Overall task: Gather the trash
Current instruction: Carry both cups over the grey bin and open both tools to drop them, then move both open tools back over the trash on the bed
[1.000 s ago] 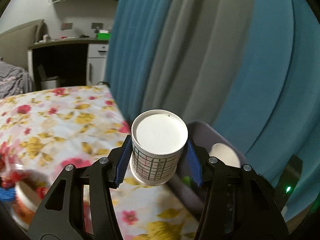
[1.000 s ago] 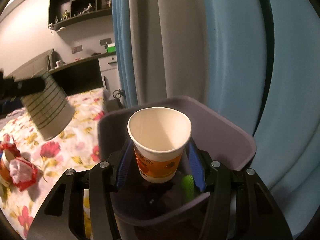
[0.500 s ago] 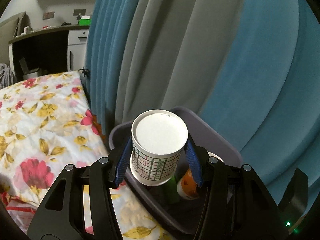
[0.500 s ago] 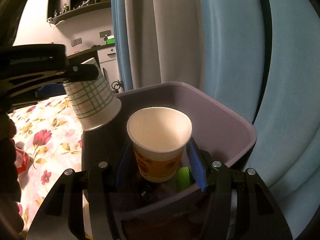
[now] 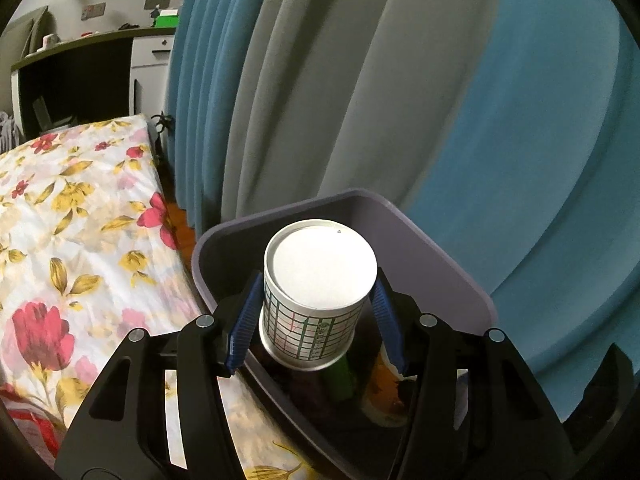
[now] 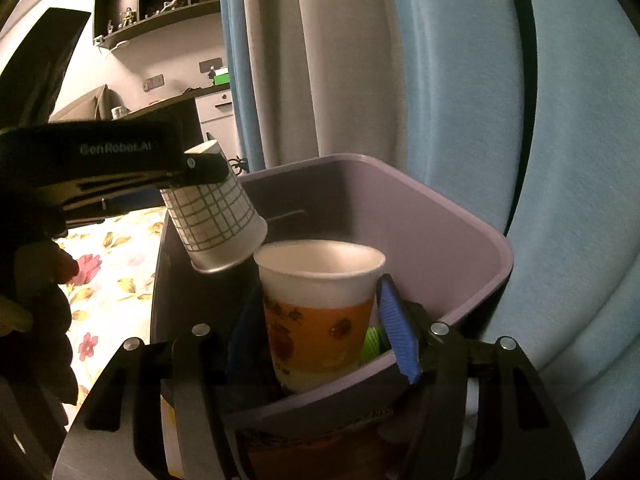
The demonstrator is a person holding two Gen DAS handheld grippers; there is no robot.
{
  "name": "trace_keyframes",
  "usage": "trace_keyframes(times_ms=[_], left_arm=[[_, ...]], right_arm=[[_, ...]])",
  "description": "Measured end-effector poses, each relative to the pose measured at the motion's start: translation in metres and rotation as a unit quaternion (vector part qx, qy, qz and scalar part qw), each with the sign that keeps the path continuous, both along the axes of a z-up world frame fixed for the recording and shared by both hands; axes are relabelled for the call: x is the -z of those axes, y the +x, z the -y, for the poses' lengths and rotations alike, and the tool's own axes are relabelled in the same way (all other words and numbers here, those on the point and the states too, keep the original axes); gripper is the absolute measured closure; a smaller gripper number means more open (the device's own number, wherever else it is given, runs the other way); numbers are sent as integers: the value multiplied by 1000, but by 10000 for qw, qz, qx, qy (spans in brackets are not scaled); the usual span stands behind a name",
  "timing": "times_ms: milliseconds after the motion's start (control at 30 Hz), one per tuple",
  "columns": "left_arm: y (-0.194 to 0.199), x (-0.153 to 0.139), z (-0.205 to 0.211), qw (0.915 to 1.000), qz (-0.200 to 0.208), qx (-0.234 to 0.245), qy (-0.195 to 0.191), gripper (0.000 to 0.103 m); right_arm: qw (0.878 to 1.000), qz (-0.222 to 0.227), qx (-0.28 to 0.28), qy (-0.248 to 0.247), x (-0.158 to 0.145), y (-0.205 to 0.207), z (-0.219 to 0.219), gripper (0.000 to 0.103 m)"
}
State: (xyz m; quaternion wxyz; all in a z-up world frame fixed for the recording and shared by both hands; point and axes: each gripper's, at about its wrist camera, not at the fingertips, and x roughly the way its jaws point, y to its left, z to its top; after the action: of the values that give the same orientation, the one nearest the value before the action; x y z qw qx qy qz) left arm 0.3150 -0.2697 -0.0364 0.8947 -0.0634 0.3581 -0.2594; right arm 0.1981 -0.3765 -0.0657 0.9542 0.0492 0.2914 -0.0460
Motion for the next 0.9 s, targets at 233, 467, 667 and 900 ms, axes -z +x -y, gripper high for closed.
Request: trace_keyframes(times_ms=[233,467,667,900], left_arm=[[-3,-1,1,9999,100,35,-1,37],[-16,-11,-16,9989,334,-322,32,24],[-42,-19,-41,9956,607,-662,260,21],[-78,-30,-82,9916,741,-1014,324,21]], right_arm=[[9999,63,113,73,-2,-6,9,37],[9992,267,252,131,-13,-18,12,30],[9984,443,318,116,-25,-31,8,26],[9974,612,368,129,-41,-48,-8,19]])
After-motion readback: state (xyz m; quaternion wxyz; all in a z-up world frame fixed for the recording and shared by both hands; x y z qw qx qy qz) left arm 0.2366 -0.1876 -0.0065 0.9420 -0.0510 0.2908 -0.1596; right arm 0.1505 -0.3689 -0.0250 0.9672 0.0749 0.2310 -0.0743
